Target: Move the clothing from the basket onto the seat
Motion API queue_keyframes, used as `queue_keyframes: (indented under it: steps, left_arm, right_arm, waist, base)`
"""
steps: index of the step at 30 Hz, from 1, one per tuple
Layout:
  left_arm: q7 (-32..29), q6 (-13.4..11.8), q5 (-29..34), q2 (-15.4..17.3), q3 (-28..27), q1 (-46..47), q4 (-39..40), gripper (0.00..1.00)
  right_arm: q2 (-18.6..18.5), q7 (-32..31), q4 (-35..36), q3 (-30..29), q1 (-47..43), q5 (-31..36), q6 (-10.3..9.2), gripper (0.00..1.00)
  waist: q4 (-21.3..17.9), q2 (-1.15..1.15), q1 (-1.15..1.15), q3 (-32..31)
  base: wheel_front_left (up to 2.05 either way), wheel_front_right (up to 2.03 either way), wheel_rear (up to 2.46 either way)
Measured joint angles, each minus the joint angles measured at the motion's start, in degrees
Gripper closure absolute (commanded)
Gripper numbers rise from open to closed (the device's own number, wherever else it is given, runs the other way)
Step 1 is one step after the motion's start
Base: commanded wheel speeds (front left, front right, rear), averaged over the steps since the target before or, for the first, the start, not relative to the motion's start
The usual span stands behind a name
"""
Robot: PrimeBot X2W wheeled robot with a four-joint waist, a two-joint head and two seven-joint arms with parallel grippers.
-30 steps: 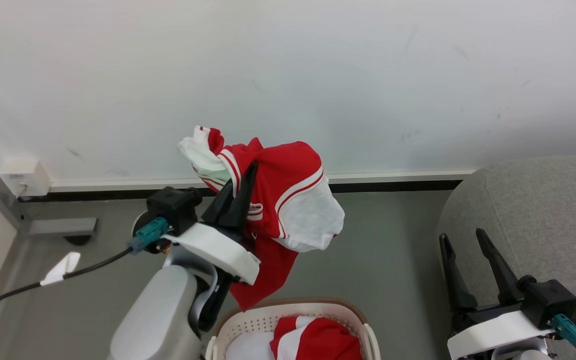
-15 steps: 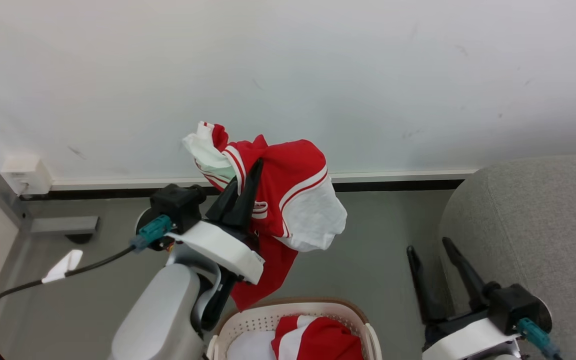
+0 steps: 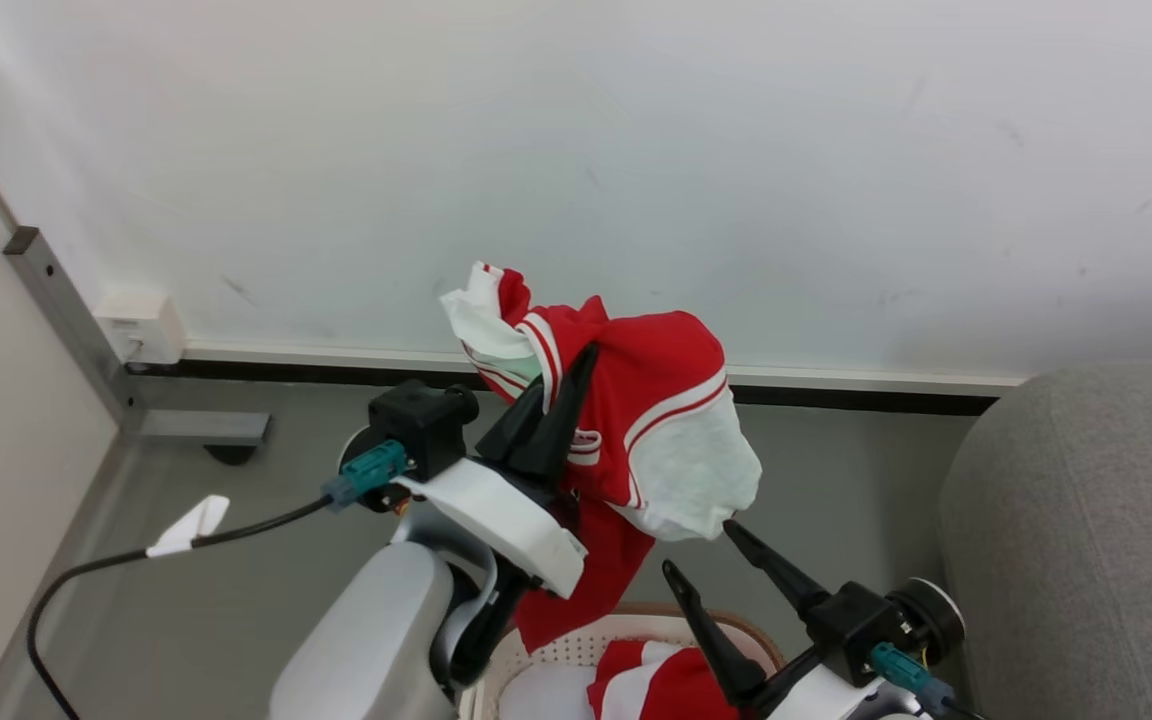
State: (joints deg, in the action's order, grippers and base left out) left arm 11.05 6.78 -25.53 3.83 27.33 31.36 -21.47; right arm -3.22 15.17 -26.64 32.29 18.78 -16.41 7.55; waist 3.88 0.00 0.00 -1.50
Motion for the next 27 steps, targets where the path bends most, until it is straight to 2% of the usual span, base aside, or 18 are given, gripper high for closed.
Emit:
queue_keyframes:
  steps: [3,6,16,26,27]
  left_arm:
    - [-0.8,0.1,-0.9,-0.4,2.3,0.0,0.7,1.0]
    - [-1.7,0.2,-1.7,-0.7,4.4,-0.2,1.6,1.0]
    - [-4.4,0.3,-5.5,-0.9,10.6,-1.5,6.0,1.0]
    - [-6.3,-0.2,-8.7,-1.0,16.1,-2.6,9.2,1.0]
    - [-6.4,-0.3,-8.8,-1.0,16.2,-2.6,9.2,1.0]
  right_arm:
    - [0.1,0.0,-4.5,4.4,1.8,-1.2,0.0,0.0]
    - [0.1,0.0,-7.2,6.3,3.1,-1.9,0.0,0.0]
    - [0.3,0.0,-11.7,2.8,5.1,-0.3,0.0,0.0]
    - [0.4,0.0,-6.9,0.0,4.8,1.4,0.0,0.0]
    - [0.4,0.0,-6.7,-0.1,4.8,1.4,0.0,0.37]
  waist:
    - [2.2,0.0,0.0,-0.6]
    - [3.9,0.0,0.0,-1.0]
    - [8.7,0.0,0.0,-1.8]
    - [12.7,0.0,0.0,-1.2]
    - [12.9,0.0,0.0,-1.1]
  base:
    - [0.0,0.0,0.0]
    - [0.0,0.0,0.0]
    - [0.0,0.0,0.0]
    - [0.0,0.0,0.0]
    - [0.0,0.0,0.0]
